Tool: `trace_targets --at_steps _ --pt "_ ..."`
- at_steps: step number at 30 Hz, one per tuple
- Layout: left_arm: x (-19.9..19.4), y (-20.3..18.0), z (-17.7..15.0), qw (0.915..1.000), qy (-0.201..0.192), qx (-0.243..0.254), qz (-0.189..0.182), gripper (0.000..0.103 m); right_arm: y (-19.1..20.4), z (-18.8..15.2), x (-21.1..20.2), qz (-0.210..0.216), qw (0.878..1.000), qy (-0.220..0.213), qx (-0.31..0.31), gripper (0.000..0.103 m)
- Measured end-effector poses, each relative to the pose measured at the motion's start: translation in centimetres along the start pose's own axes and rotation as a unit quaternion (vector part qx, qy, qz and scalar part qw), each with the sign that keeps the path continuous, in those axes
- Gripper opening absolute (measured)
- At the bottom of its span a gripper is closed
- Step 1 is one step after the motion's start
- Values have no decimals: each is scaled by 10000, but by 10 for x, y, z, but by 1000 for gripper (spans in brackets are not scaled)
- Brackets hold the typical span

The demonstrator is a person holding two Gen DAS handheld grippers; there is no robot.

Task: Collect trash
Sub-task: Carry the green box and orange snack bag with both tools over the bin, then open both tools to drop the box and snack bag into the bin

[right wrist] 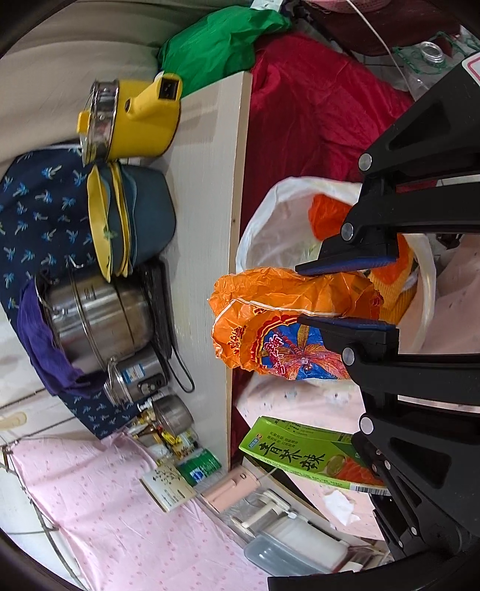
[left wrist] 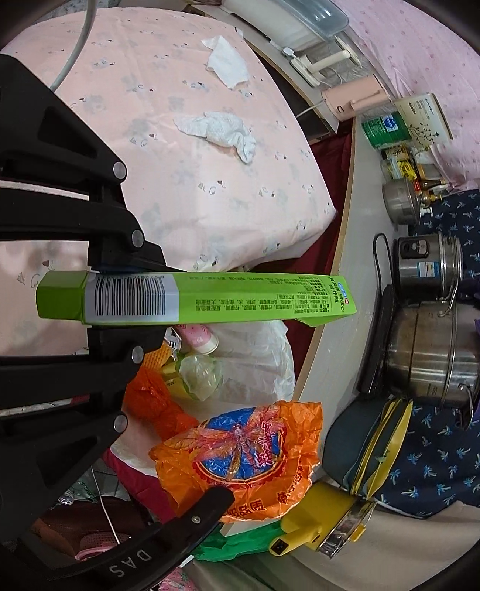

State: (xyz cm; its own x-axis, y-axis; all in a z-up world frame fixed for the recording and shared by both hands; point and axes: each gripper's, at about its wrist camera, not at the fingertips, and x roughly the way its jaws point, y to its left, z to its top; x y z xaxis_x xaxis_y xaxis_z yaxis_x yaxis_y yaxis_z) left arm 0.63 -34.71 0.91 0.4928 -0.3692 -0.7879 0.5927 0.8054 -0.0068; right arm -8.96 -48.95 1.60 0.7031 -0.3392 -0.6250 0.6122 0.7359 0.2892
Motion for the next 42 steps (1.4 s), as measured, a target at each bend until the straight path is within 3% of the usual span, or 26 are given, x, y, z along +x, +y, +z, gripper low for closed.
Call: trace_targets --at_steps 10,18,20,22,24,34,42 --pt "20 -28 4 9990 136 351 -228 18 -28 -6 11 -238 9996 84 156 20" --pt "32 -28 8 9986 210 381 -316 20 -28 -7 22 -252 9994 165 176 21" --pt "34 -26 9 9986 190 364 -327 25 -28 -7 25 -245 9994 184 163 22" --pt "34 -25 11 9988 154 320 -343 43 -27 -7 27 -244 9994 194 150 24" --pt "33 -23 12 9990 74 290 -334 48 -25 -7 30 -240 9994 208 141 25" --pt "29 -1 16 9997 -3 74 -233 48 -13 -5 30 -182 9997 154 93 34" --pt "15 30 17 9997 -158 -154 -84 48 18 -3 27 -17 9998 126 -182 37"
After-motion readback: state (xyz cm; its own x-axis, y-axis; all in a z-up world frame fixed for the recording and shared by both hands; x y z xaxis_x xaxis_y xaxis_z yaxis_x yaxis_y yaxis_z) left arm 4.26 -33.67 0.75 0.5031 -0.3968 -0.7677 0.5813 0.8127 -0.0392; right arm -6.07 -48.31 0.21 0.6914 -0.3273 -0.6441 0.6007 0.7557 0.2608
